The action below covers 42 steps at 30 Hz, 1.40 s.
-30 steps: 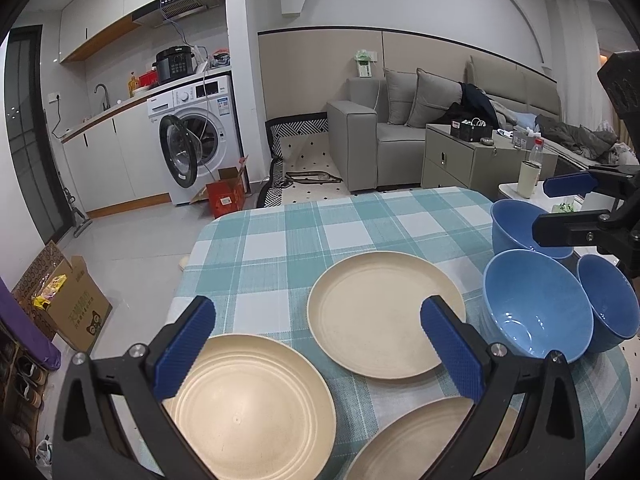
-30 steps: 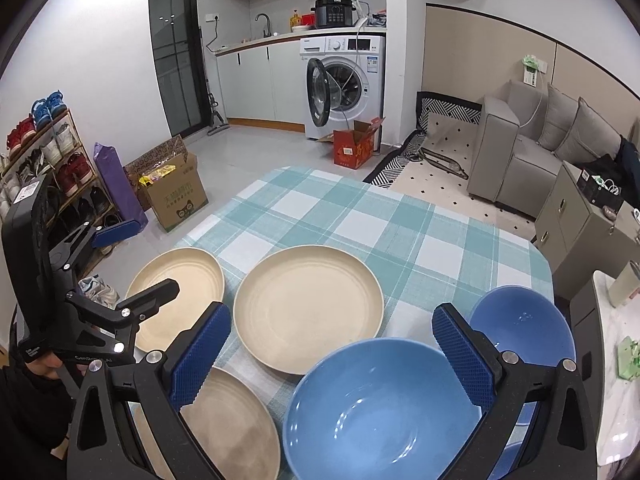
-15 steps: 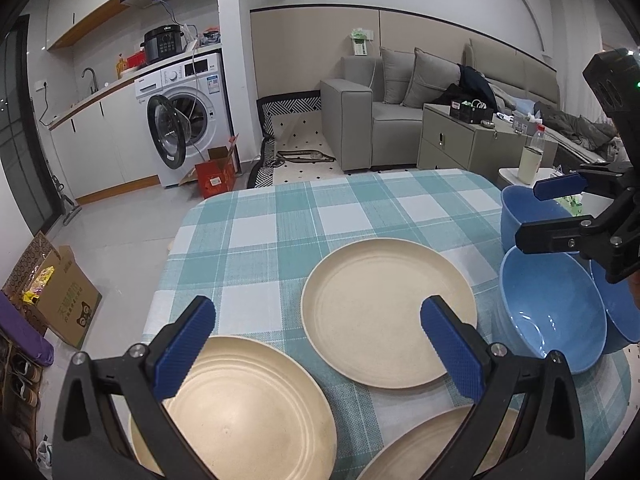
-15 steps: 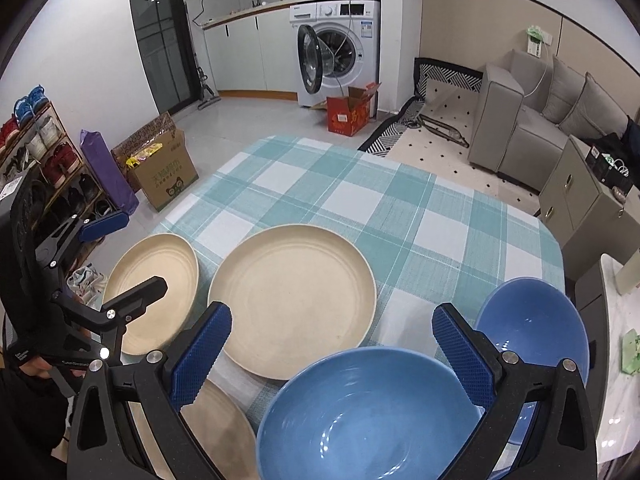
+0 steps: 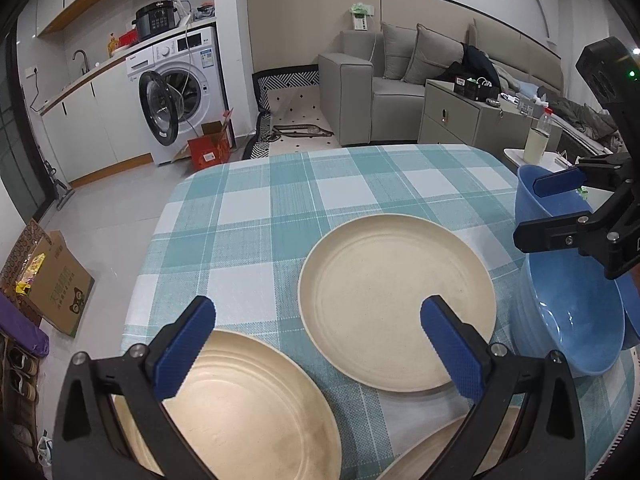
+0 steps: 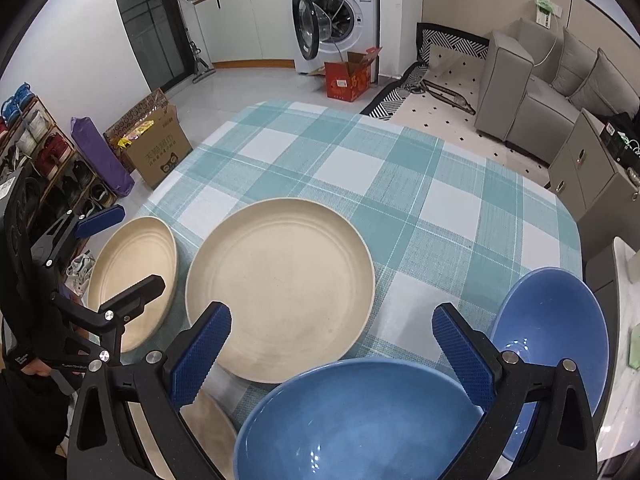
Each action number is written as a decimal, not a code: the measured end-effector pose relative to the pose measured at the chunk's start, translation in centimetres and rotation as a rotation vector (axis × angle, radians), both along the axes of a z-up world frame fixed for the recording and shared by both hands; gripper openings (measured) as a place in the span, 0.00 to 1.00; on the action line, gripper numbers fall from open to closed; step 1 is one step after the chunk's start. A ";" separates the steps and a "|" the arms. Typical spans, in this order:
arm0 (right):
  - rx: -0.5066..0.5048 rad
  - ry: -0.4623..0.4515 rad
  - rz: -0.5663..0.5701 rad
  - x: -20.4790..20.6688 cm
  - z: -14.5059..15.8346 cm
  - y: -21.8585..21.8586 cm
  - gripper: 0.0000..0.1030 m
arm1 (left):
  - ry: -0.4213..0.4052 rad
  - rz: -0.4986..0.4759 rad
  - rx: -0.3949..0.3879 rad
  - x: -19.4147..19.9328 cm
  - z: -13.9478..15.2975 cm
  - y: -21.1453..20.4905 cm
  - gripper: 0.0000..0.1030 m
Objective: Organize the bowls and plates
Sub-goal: 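Move the right tool toward the large cream plate beside the blue bowls, then close the right gripper on the rim of the large cream plate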
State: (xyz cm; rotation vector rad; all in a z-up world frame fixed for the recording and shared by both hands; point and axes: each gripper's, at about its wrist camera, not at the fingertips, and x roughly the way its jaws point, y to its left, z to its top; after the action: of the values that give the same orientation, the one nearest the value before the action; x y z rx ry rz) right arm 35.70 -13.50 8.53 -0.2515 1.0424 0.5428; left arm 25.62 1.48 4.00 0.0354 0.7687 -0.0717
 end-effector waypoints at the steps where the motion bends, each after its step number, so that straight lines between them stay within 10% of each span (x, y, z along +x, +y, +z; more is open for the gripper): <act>1: -0.006 0.010 0.002 0.2 -0.3 0.1 1.00 | 0.007 0.000 -0.003 0.2 -0.1 0.1 1.00; 42: -0.156 0.271 0.070 5.9 -9.1 3.3 0.98 | 0.163 -0.036 0.006 4.7 -5.5 -0.3 0.99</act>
State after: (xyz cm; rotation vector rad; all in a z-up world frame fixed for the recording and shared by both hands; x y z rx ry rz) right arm 41.65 -10.20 -0.56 -0.3602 1.3458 0.5699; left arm 30.32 1.18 -1.48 0.0492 0.9309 -0.1075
